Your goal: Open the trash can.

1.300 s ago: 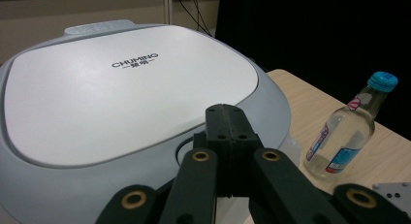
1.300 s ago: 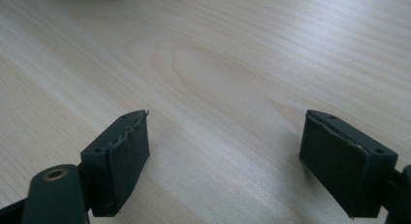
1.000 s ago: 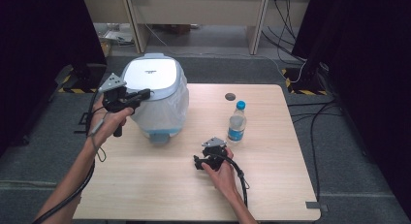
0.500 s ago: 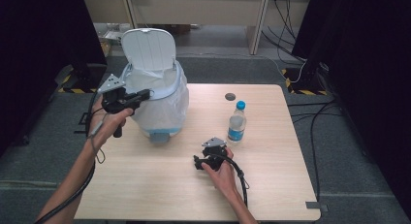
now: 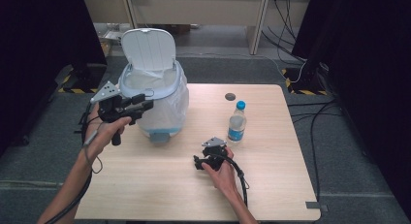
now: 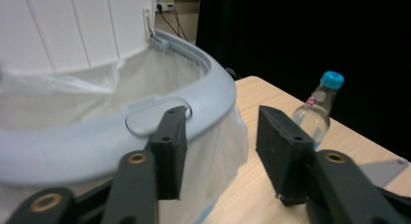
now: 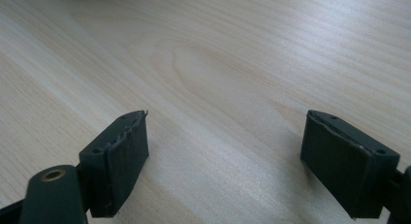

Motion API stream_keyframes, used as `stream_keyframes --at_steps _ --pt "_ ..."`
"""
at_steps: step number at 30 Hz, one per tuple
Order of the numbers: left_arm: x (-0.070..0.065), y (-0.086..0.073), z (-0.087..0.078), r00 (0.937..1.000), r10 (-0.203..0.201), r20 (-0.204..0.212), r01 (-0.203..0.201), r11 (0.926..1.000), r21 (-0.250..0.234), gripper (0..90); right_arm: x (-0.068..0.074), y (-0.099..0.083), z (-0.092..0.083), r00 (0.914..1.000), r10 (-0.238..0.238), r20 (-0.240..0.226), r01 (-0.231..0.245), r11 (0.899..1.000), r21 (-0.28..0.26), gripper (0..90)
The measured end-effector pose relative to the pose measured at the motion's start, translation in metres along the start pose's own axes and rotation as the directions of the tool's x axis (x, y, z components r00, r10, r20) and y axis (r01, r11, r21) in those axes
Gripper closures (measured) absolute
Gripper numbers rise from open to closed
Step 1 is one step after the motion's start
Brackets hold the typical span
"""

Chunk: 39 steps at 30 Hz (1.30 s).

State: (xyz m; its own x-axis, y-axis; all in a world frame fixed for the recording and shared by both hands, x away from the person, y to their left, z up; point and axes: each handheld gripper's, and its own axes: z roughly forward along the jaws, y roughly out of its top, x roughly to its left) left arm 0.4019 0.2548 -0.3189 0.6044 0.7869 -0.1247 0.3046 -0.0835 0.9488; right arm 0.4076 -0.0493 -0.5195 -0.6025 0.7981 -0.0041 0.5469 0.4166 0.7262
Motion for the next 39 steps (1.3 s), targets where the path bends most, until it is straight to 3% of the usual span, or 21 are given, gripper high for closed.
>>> stream_keyframes --at_steps 6,11,16,22,28,34,39 --pt "-0.004 -0.026 -0.005 1.0000 0.008 -0.002 -0.008 0.9999 -0.006 39.7 -0.001 0.000 0.000 1.0000 -0.003 -0.003 0.003 1.000 0.002 17.4" --pt "-0.002 -0.058 -0.003 0.9999 -0.015 -0.007 0.015 0.9998 -0.012 31.9 -0.001 0.000 -0.001 1.0000 -0.005 -0.006 0.005 1.000 0.002 17.4" --pt "0.007 -0.091 0.004 0.9984 -0.055 -0.010 0.055 0.9984 0.014 25.5 -0.001 -0.001 -0.001 1.0000 -0.001 -0.002 0.001 1.000 0.002 17.3" --pt "0.014 -0.124 0.016 0.9973 -0.056 -0.049 0.058 0.9972 0.046 14.6 -0.002 -0.001 -0.001 1.0000 -0.002 -0.002 0.002 1.000 0.004 17.3" --pt "0.021 -0.152 0.027 0.9966 -0.057 -0.060 0.062 0.9935 0.096 14.3 -0.002 -0.001 -0.001 1.0000 0.001 -0.003 -0.001 1.000 0.004 17.3" --pt "0.029 -0.177 0.035 0.9934 -0.060 -0.097 0.076 0.9829 0.168 15.2 -0.003 -0.001 -0.002 1.0000 0.002 0.000 -0.002 1.000 0.006 17.3" --pt "0.033 -0.192 0.039 0.9900 -0.045 -0.134 0.077 0.9662 0.246 15.4 -0.004 -0.003 -0.004 1.0000 0.005 0.001 -0.005 1.000 0.006 17.4"
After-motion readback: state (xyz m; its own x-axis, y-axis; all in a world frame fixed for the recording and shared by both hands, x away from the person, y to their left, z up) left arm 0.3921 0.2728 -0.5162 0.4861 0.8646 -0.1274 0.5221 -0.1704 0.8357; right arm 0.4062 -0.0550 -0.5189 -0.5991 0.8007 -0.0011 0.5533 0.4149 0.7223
